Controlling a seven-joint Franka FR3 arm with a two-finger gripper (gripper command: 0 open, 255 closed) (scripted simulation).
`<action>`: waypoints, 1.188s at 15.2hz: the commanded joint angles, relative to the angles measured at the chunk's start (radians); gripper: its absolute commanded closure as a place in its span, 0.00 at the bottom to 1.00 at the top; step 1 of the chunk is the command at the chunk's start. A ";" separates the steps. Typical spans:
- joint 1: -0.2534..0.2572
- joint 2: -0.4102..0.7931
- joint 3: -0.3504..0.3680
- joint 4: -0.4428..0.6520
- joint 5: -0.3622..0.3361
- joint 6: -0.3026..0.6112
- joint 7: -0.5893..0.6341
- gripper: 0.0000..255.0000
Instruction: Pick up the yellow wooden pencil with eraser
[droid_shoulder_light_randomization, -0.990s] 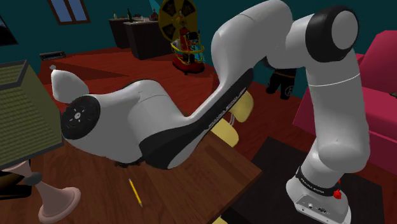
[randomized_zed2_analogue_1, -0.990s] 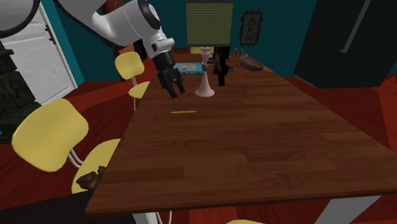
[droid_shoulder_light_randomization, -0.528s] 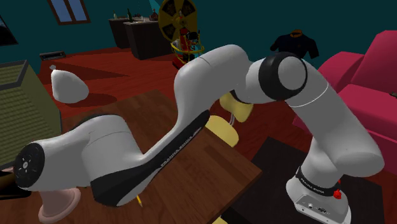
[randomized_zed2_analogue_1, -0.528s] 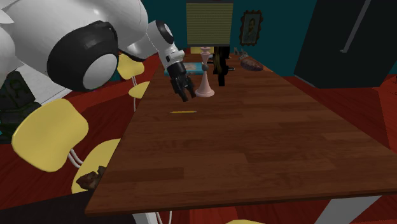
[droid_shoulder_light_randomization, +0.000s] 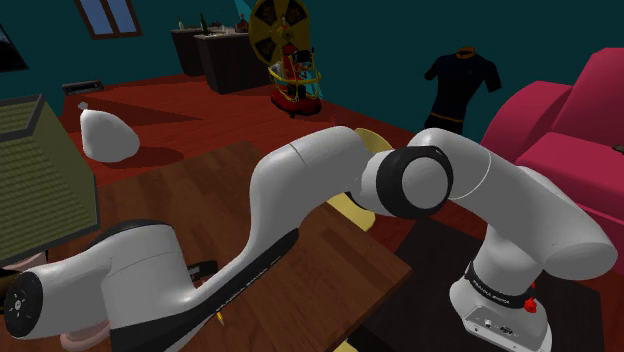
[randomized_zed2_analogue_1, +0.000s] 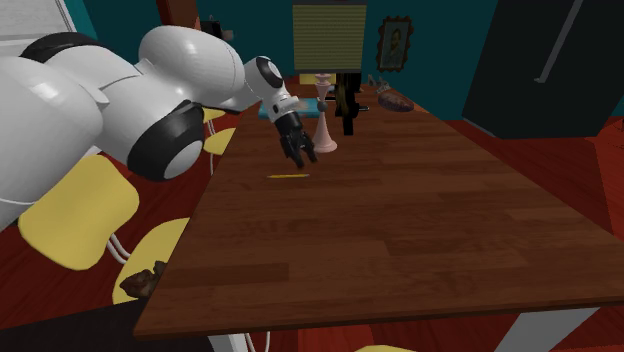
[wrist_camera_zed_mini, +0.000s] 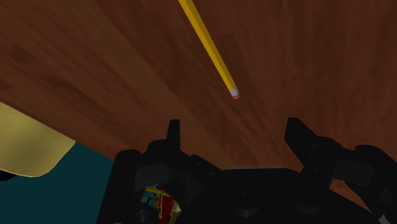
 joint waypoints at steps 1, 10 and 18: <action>0.000 0.013 -0.004 -0.003 -0.004 0.013 0.009 0.00; -0.001 0.024 -0.007 -0.006 -0.007 0.023 0.017 1.00; 0.002 0.000 0.000 0.005 0.000 -0.003 -0.003 1.00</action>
